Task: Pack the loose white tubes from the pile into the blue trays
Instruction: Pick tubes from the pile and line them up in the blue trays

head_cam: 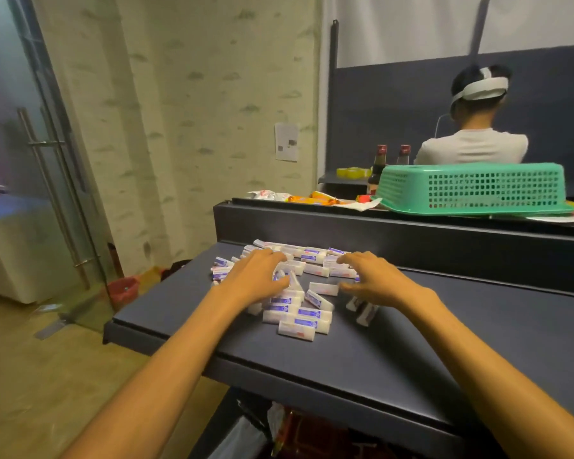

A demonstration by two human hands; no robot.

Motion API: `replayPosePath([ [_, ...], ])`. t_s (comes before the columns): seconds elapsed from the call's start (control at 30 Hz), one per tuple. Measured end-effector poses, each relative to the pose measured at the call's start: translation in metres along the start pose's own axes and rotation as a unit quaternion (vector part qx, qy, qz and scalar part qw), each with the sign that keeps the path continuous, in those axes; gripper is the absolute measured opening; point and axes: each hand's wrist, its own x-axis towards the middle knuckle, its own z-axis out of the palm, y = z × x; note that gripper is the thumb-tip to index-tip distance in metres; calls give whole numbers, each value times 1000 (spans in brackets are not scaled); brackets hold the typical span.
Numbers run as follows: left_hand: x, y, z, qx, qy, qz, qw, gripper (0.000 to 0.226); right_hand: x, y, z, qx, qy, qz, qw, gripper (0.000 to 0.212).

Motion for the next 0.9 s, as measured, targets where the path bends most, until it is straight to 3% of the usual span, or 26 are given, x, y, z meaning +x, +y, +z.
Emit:
replayPosePath([
  [0.33, 88, -23, 25, -67, -2, 89, 994, 46, 43, 13, 2, -5, 31, 72, 997, 51],
  [0.73, 154, -25, 47, -107, -59, 226, 966, 15, 55, 11, 10, -14, 62, 173, 983, 49],
  [0.9, 160, -24, 50, -104, -69, 228, 966, 22, 51, 13, 7, -19, 64, 185, 980, 50],
])
